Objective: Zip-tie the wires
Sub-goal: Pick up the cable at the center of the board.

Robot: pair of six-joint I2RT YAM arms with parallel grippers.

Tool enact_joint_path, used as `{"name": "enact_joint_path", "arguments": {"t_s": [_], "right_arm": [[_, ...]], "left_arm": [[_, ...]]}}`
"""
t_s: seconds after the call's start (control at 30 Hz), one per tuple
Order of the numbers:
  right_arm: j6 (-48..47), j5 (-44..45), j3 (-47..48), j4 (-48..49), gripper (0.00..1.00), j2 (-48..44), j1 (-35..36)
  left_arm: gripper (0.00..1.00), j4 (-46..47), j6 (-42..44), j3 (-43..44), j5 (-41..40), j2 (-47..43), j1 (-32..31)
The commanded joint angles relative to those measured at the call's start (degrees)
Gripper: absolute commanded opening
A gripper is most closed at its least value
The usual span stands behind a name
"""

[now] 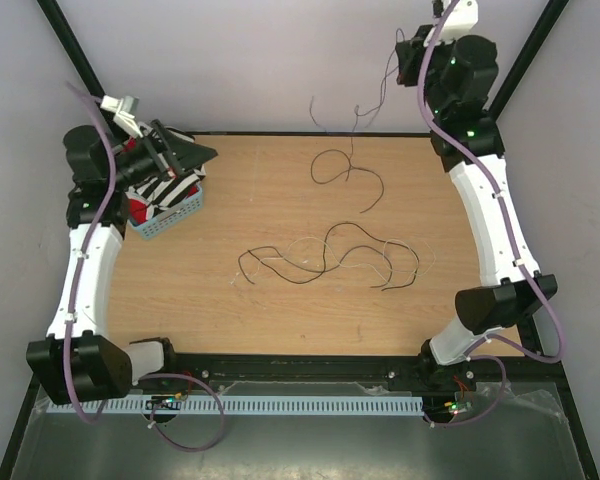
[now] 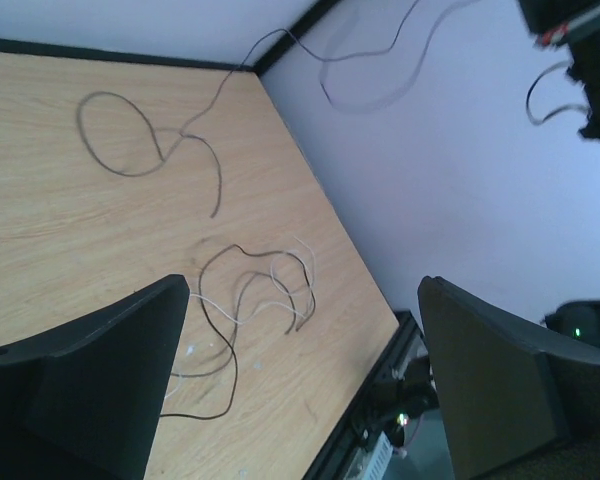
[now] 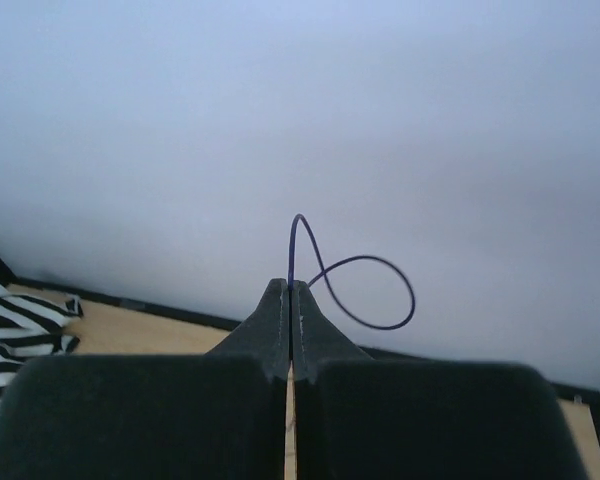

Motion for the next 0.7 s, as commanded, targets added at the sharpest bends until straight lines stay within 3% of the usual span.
{"name": "enact_joint_path", "arguments": {"t_s": [0.0,0.27,0.43,0.67], "right_arm": [[-0.88,-4.48,6.20,-1.89,0.00,-0.61,-0.07],[1.92,-7.34,11.01,-2.03,0.00,-3.38,-0.08],[3.56,-9.63,8.42,-1.86,0.00,-9.70,-0.07],[9.70,-20.52,1.28,-0.73,0.00,-18.48,-0.07]], "left_arm": [[0.99,2.84,3.33,3.59,2.15,1.66,-5.15],[0.99,2.84,8.91,3.44,-0.75,3.12,-12.18],[0.99,3.40,13.80,-2.06,-4.45,0.09,-14.33],[0.99,7.17,17.79,-10.30,-9.27,-5.25,-18.36]]}}
